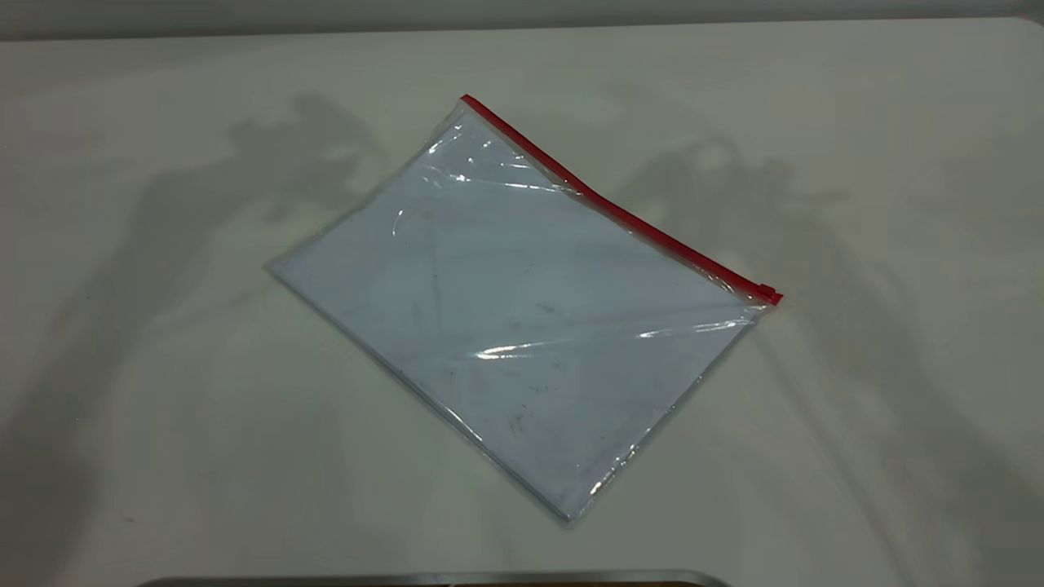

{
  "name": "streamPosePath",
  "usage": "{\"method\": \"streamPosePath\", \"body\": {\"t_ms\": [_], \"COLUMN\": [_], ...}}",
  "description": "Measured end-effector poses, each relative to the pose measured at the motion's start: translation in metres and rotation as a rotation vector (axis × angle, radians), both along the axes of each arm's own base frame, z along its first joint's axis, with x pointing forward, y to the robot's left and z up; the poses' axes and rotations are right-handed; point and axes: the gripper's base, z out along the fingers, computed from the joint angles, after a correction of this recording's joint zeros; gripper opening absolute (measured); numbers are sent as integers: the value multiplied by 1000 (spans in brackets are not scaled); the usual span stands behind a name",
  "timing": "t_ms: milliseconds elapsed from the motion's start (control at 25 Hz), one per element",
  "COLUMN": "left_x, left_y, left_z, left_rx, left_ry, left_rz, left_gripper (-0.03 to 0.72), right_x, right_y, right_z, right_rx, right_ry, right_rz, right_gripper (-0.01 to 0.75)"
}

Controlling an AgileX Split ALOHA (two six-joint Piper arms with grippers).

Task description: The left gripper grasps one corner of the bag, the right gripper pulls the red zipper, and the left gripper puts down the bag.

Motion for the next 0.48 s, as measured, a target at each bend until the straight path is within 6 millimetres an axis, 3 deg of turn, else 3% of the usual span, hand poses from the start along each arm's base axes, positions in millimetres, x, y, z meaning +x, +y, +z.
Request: {"method": "streamPosePath", "body": {"t_ms": [240,400,480], "left_x": [-62,-99,-114], "left_y": [22,32,35], "left_z": [98,140,157], "left_rx": [33,26,16], "left_ry": [-59,-104,-151], "left_rz": [175,237,259], "left_gripper": [568,569,569], "right_x": [-68,-123,-149], "right_y": [-24,-43,-52], "right_z": [122,178,195], "right_rx": [122,186,206], "right_ry": [-232,-345,-368], "right_rz": [-40,-55,-60], "right_gripper": [591,591,591]}}
